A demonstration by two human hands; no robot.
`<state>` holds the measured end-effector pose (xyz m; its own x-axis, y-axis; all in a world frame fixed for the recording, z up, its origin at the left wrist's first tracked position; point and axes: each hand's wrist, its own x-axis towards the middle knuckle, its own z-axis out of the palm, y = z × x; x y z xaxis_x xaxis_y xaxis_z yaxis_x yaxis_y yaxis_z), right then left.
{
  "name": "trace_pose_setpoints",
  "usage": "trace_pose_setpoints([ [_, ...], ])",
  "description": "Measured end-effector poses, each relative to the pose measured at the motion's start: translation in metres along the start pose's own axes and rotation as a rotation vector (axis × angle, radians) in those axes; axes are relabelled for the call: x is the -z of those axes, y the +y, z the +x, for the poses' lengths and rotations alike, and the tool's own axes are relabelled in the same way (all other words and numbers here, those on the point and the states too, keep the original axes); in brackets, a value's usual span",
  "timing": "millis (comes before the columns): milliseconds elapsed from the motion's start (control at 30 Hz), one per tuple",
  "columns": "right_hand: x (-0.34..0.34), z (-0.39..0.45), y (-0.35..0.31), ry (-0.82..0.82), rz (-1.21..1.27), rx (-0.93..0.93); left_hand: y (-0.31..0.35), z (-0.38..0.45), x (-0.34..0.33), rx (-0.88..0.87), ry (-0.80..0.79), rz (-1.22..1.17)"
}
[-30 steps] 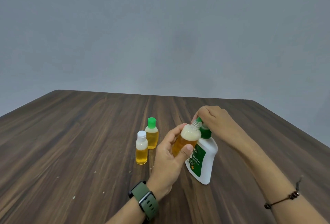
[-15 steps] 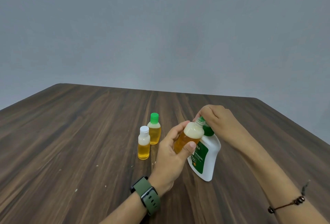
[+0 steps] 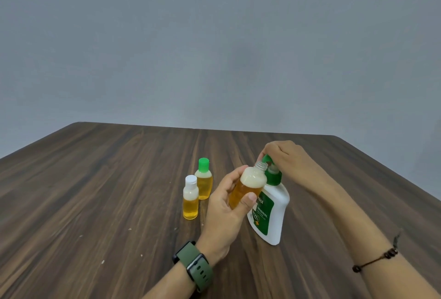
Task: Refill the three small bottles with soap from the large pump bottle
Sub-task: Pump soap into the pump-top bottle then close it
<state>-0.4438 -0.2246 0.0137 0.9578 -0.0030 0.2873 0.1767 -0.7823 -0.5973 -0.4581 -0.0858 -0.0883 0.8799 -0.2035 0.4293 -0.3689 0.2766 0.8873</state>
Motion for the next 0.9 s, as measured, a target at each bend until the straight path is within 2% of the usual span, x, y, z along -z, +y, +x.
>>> trace_pose_setpoints([
  [100,0.005,-0.001,-0.008,-0.019,-0.067,0.027,0.006,-0.004,0.003,-0.012,0.025,-0.001],
  [200,0.007,-0.001,-0.023,0.039,-0.17,0.097,0.011,-0.009,0.011,-0.021,0.062,-0.014],
  [367,-0.006,0.003,-0.043,0.146,-0.329,0.31,0.02,-0.015,0.034,-0.047,0.132,0.005],
  [467,-0.024,-0.001,-0.051,0.123,-0.397,0.431,0.024,-0.021,0.048,-0.078,0.175,0.015],
  [567,-0.045,-0.008,-0.054,0.03,-0.472,0.465,0.025,-0.031,0.06,-0.091,0.211,0.025],
  [833,-0.105,-0.014,-0.015,-0.407,-0.694,0.34,0.013,-0.056,0.072,-0.044,0.265,0.061],
  [900,-0.113,-0.018,-0.005,-0.46,-0.726,0.354,0.012,-0.058,0.071,-0.042,0.267,0.057],
])
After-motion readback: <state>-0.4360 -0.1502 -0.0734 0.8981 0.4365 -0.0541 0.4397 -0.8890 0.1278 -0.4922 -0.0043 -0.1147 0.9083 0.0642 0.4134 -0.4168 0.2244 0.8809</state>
